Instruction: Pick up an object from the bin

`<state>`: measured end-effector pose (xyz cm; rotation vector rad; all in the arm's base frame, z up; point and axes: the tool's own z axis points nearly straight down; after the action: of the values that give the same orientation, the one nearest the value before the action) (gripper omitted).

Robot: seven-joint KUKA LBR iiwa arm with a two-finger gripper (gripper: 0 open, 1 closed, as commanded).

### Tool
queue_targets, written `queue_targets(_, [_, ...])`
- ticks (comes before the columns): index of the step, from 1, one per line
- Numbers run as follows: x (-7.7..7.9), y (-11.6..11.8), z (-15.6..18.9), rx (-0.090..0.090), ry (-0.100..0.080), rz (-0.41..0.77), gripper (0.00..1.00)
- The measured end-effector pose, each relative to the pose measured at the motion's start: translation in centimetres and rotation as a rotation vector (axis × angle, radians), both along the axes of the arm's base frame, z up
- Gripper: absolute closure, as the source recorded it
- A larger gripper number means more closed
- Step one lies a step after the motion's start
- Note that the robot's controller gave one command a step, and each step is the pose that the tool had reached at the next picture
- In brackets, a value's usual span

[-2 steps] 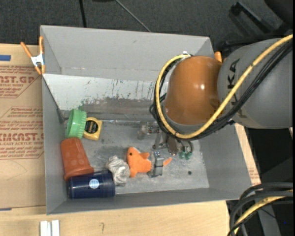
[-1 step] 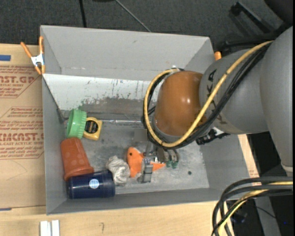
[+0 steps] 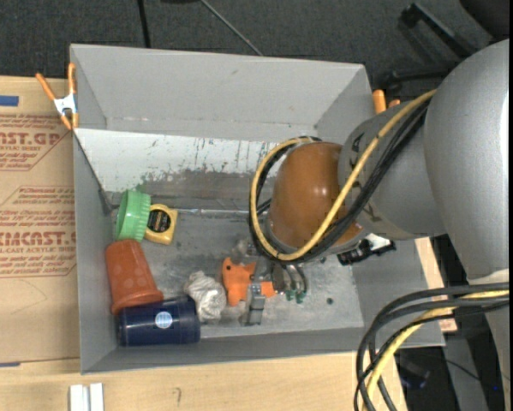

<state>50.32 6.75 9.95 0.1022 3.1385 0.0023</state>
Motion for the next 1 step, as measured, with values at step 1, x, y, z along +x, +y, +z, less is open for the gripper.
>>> queue_targets(1, [-0.2, 1.92, -2.8, 0.0, -0.004, -0.046, 1.0])
